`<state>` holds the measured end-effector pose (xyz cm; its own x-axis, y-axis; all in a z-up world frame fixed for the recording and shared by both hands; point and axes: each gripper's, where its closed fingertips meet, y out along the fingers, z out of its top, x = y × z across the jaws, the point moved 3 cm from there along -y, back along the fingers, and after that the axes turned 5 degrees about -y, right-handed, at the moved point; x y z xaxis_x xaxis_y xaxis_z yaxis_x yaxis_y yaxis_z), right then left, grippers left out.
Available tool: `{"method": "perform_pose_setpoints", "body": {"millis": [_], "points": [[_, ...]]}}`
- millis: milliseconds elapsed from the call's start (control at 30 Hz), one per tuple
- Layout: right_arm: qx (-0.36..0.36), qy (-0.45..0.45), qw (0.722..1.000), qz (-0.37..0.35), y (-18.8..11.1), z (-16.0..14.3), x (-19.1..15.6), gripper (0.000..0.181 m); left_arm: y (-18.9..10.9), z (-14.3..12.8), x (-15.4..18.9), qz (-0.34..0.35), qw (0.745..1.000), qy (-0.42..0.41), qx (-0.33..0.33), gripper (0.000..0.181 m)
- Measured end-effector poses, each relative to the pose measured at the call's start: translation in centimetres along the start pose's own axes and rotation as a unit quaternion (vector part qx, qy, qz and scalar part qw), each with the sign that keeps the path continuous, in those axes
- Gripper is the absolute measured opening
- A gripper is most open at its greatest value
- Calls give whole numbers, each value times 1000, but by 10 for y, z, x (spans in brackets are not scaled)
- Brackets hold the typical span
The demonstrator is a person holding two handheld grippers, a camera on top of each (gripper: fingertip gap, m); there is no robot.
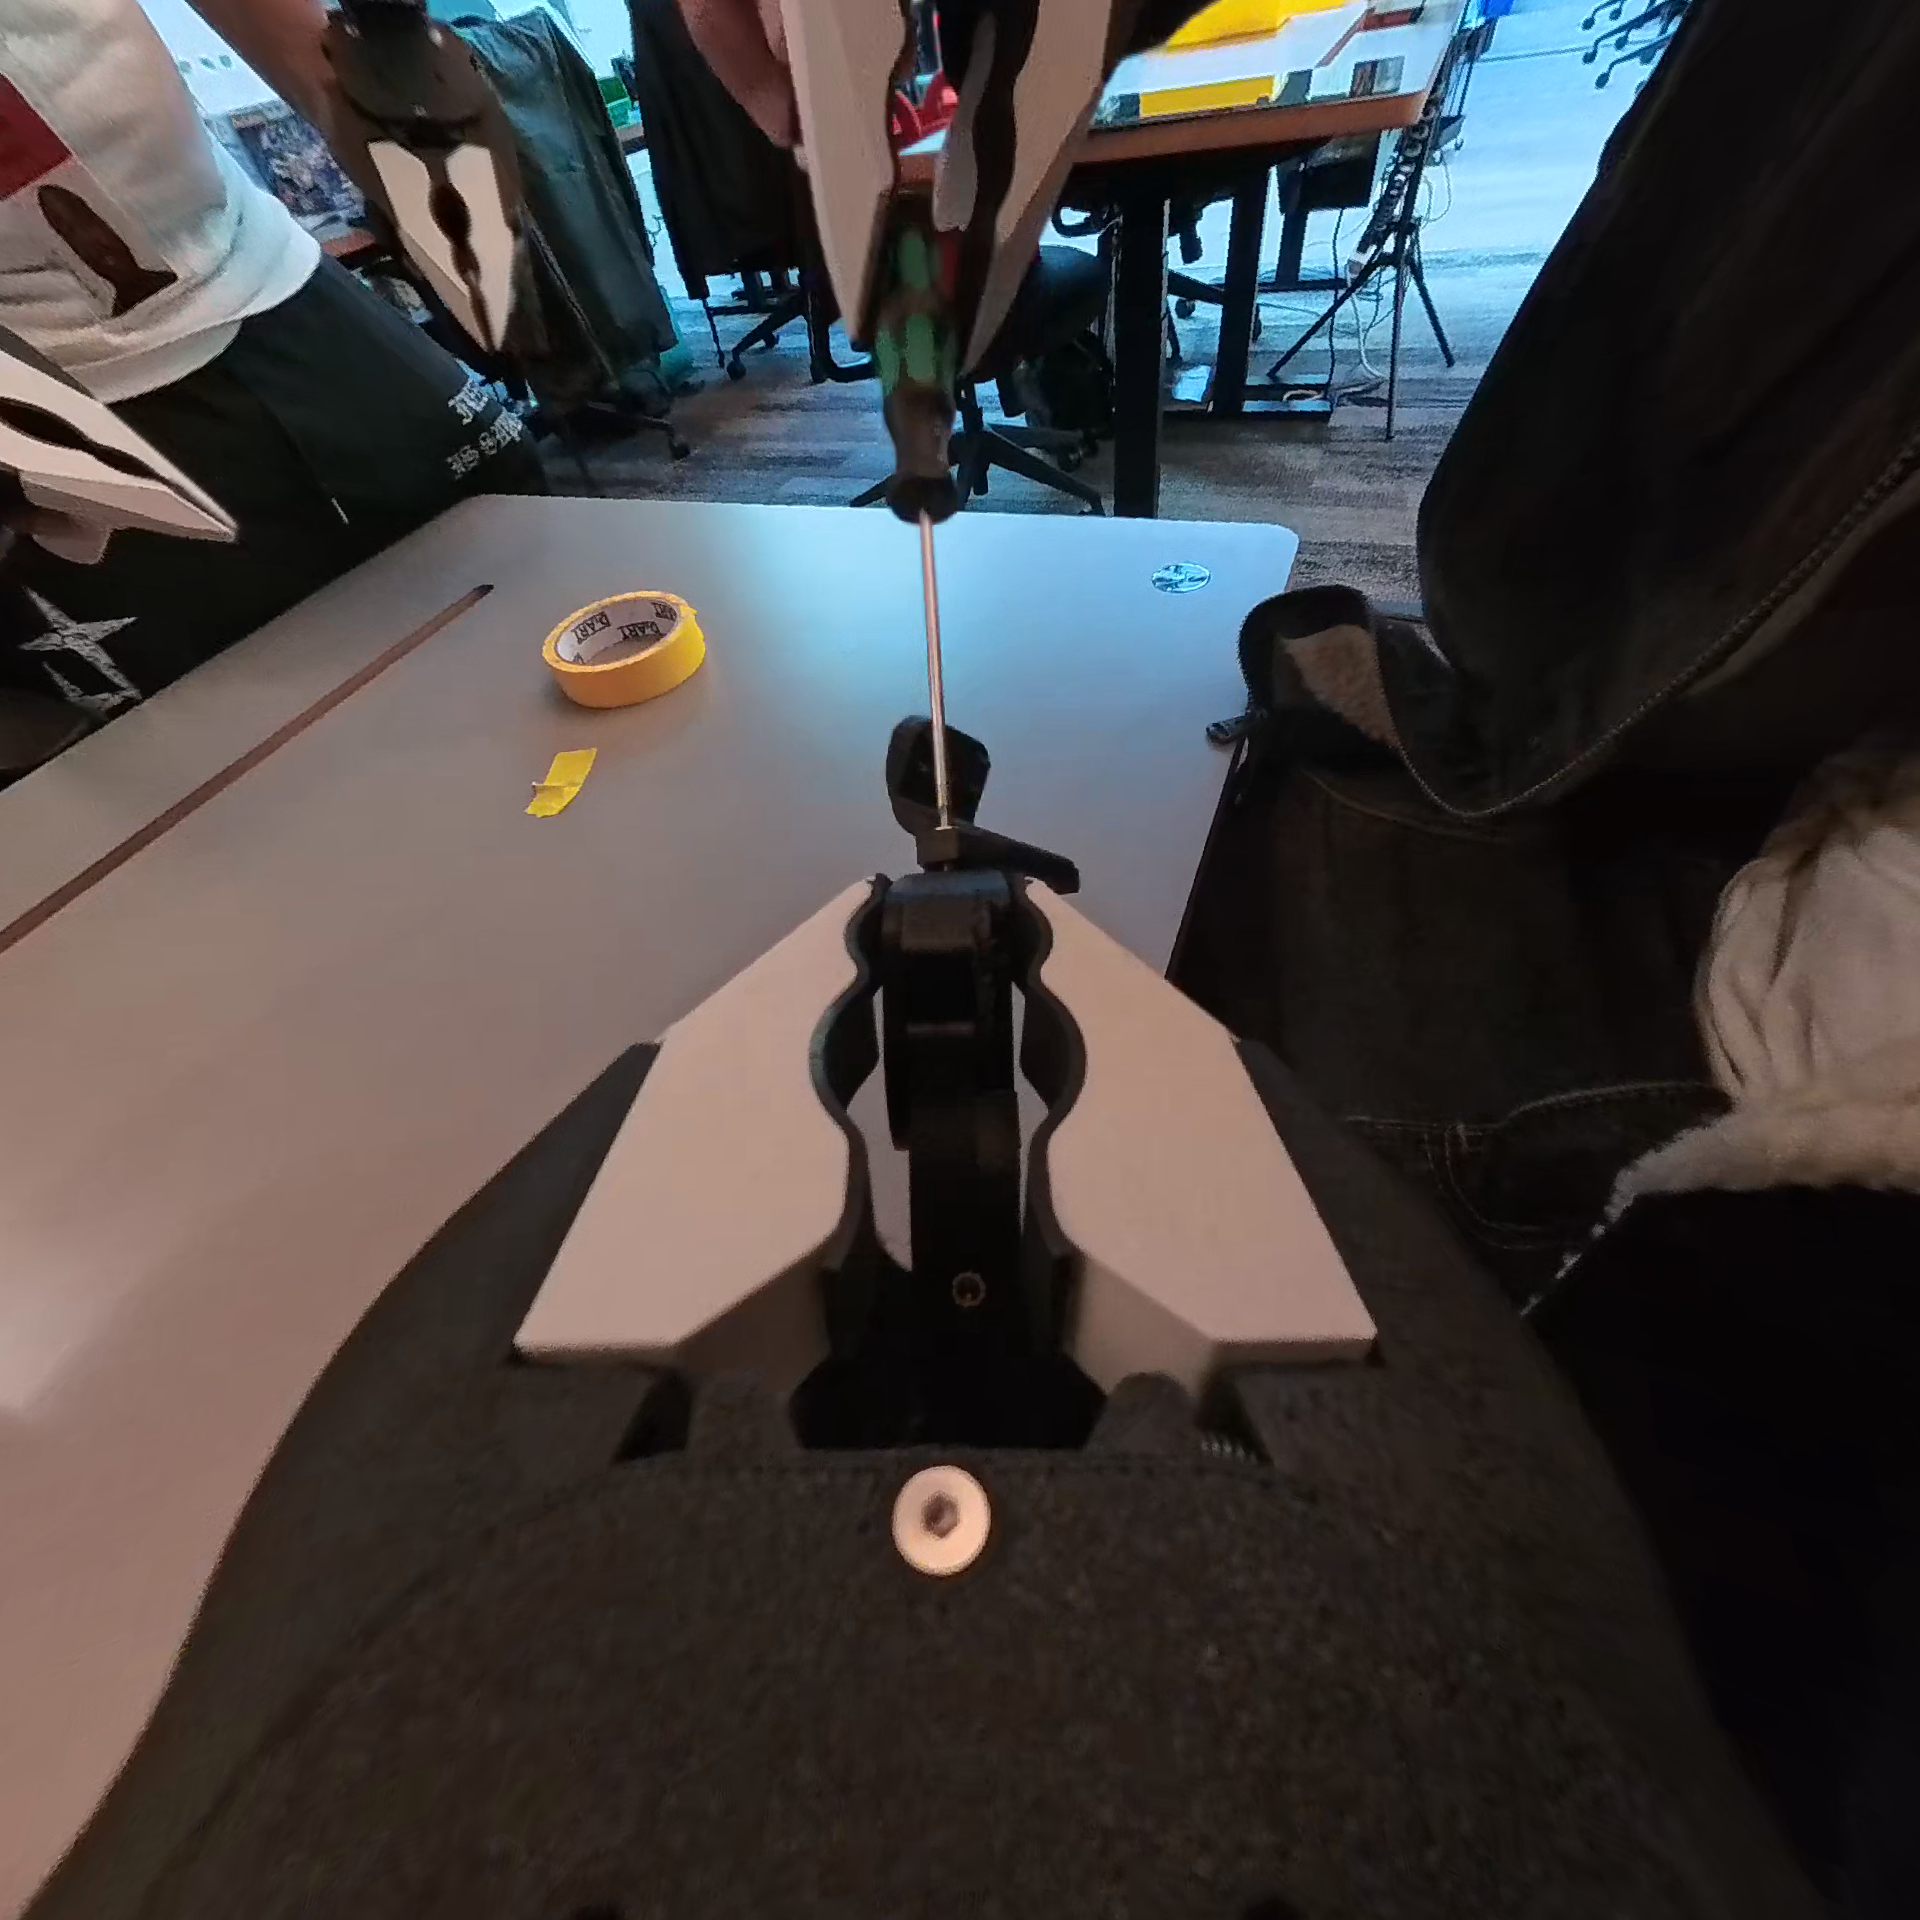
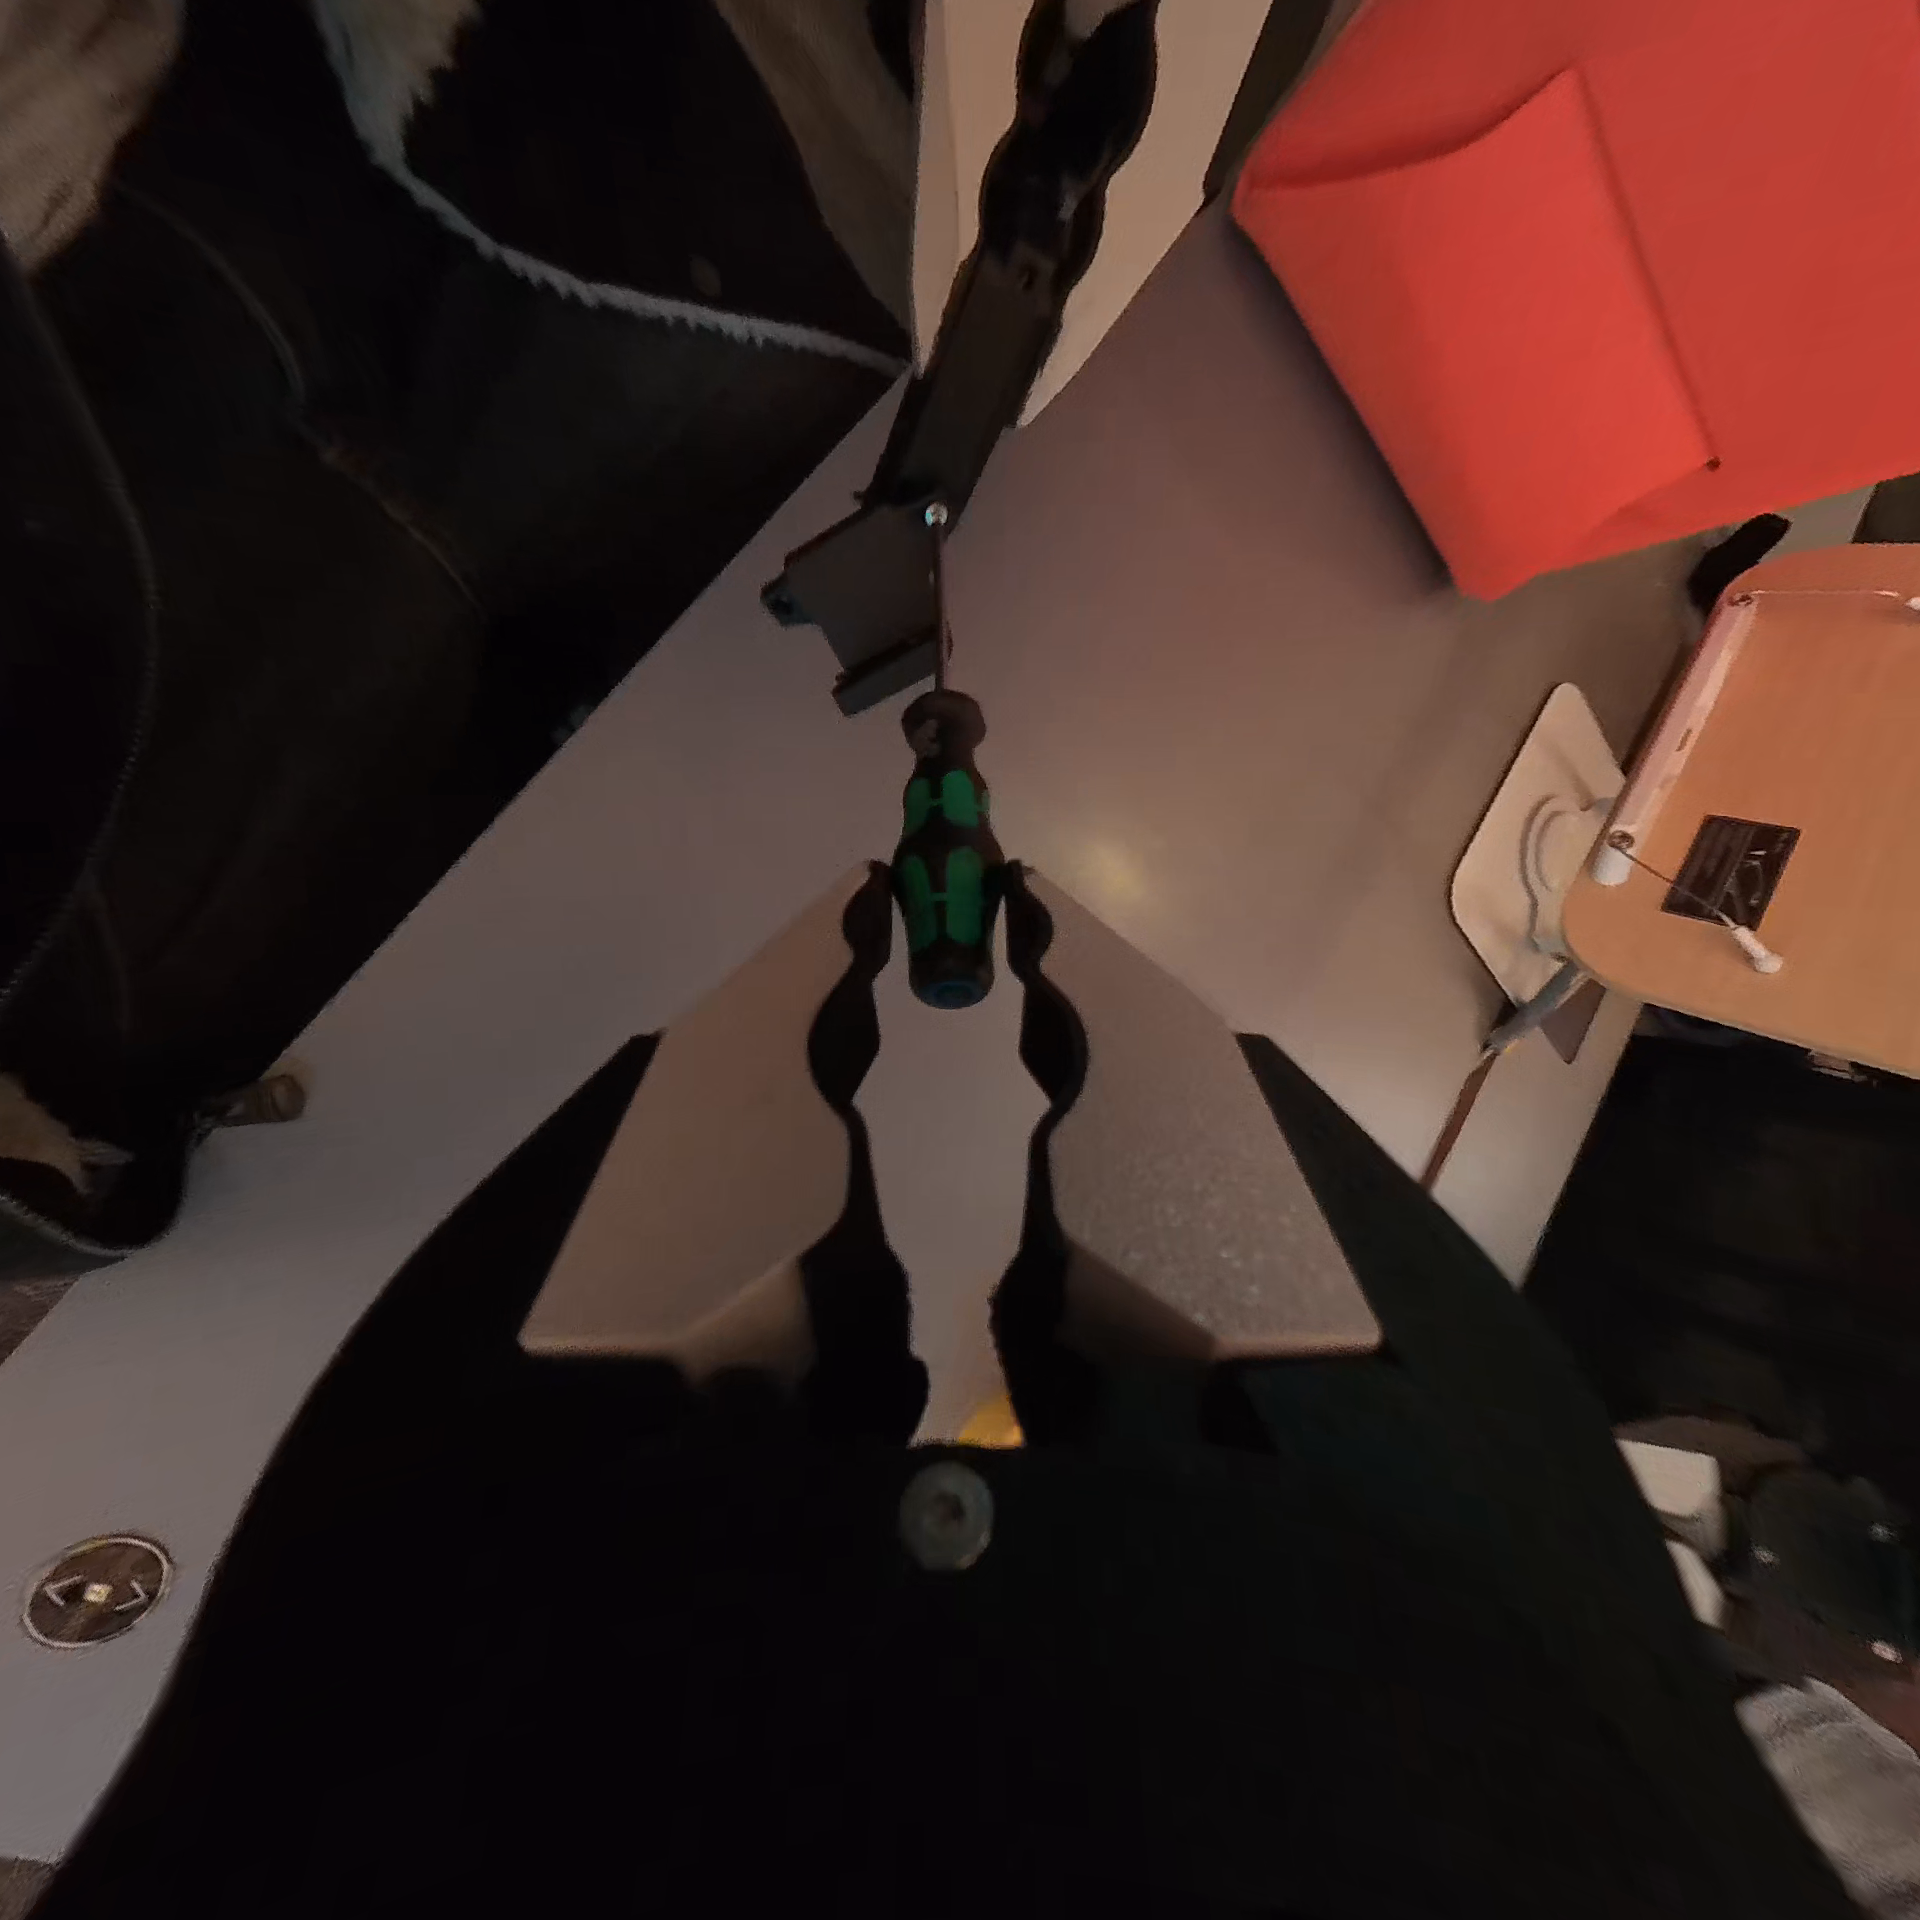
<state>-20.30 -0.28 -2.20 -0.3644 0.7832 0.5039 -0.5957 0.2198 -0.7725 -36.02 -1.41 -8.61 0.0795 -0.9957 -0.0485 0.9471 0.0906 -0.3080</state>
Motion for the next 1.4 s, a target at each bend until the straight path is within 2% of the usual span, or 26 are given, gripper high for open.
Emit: {"method": "perform_pose_setpoints", "body": {"millis": [100, 167, 200, 233, 300, 333, 400, 433, 467, 500, 600, 633, 733, 767, 867, 933, 1000, 1067, 1233, 1300, 1400], "points": [[24, 112, 992, 49, 1, 3, 1, 20, 2, -3, -2, 19, 1000, 16, -12, 22], [23, 269, 957, 107, 5, 0, 5, 21, 4, -6, -3, 40, 998, 40, -27, 21], [22, 361, 923, 131, 8, -3, 6, 21, 5, -8, -5, 58, 996, 57, -37, 21], [28, 468, 869, 155, 12, -5, 6, 21, 6, -10, -7, 72, 993, 74, -49, 21], [40, 649, 735, 193, 18, -12, 1, 21, 8, -14, -10, 92, 988, 100, -70, 21], [46, 709, 668, 221, 21, -12, -6, 21, 9, -15, -11, 98, 986, 110, -77, 21], [71, 765, 588, 252, 26, -9, -17, 21, 10, -18, -12, 103, 985, 111, -87, 22], [83, 774, 571, 261, 28, -7, -21, 21, 10, -19, -13, 101, 985, 107, -85, 22], [88, 770, 578, 257, 29, -6, -23, 21, 9, -19, -13, 97, 987, 101, -84, 22], [88, 755, 604, 240, 30, -8, -23, 21, 8, -19, -13, 96, 987, 96, -81, 22], [106, 674, 710, 175, 23, -9, -11, 21, 7, -15, -13, 83, 992, 70, -61, 22], [113, 633, 751, 154, 20, -7, -7, 21, 6, -12, -13, 79, 994, 60, -50, 22], [106, 488, 862, 84, 14, -2, -2, 43, 2, -6, -14, 67, 997, 32, -23, 22], [102, 433, 893, 67, 12, -1, -3, 57, 1, -4, -14, 63, 998, 27, -16, 22], [73, 271, 959, 22, 9, -4, -10, 61, -2, 0, -13, 51, 999, 13, 1, 22], [113, 200, 973, -20, 9, -1, -9, 75, -3, 2, -12, 45, 999, 9, 8, 22], [170, 152, 973, -46, 5, 3, -8, 66, -4, 4, -11, 41, 999, 7, 12, 22], [187, 113, 974, -67, 0, 4, -6, 54, -4, 4, -9, 34, 999, 5, 15, 22], [149, -35, 984, -87, 0, 12, -5, 44, -2, 1, -6, 22, 1000, 7, 8, 22], [133, -72, 983, -100, 1, 11, -2, 24, -1, 2, -5, 20, 1000, 7, 7, 22], [109, -99, 984, -102, 5, 7, 1, 21, -3, 1, -6, 23, 1000, 9, 4, 22]]}}
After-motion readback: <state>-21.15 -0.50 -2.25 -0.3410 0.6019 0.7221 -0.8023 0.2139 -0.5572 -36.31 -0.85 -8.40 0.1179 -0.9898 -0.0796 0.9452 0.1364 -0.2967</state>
